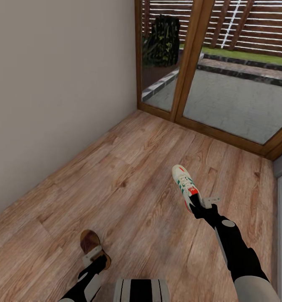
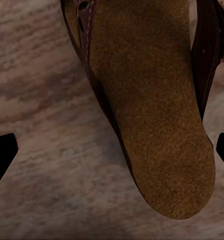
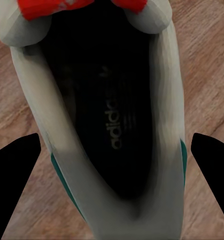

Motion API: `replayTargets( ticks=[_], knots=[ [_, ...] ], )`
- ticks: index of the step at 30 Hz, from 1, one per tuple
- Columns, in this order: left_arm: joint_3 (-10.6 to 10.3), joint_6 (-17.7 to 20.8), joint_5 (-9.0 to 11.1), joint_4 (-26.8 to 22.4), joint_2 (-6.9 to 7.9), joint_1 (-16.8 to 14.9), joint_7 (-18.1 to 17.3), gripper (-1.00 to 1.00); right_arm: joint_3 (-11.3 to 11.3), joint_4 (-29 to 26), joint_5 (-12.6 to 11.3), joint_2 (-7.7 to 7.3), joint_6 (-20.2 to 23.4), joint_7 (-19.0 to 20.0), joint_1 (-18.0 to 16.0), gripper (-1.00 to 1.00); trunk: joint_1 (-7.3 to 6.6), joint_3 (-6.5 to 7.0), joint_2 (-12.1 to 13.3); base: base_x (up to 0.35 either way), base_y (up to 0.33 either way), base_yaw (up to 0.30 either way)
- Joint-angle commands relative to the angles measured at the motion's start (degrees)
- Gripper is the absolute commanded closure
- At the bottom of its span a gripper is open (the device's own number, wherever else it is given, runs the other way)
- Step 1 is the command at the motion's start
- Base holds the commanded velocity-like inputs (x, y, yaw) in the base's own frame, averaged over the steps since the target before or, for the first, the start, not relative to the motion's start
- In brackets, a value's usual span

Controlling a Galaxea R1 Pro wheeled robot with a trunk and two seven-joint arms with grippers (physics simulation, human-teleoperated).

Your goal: Pick up the two gym shoes and the two sandals from the corridor floor and place them onto the hallstand (shoe rack) in the corridor, making sure they are on the rack and not on the floor. Arrange them so the two gym shoes are next to each other and the two sandals are next to each other.

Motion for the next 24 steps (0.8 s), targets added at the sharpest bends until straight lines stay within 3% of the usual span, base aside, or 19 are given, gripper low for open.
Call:
replayTargets(
  ticks=[1, 17, 24],
  knots=[
    [-0.2, -0.2, 0.6, 0.0, 0.0, 0.0, 0.1, -1.0, -0.1, -0.1, 0.6, 0.03, 0.2, 0.5, 0.0, 1.0, -0.01, -0.06, 0.0, 0.0, 0.0, 0.001],
    [-0.2, -0.2, 0.6, 0.0, 0.0, 0.2, 0.1, -1.0, -0.2, -0.2, 0.6, 0.02, 0.1, 0.5, 0.0, 1.0, -0.01, -0.11, 0.0, 0.0, 0.0, 0.0],
    [-0.3, -0.2, 0.6, 0.0, 0.07, 0.2, 0.1, -1.0, -0.2, -2.2, 0.6, 0.03, 0.2, 0.5, 0.0, 1.0, 0.17, -1.66, -0.1, 0.0, 0.0, 0.0]
  ],
)
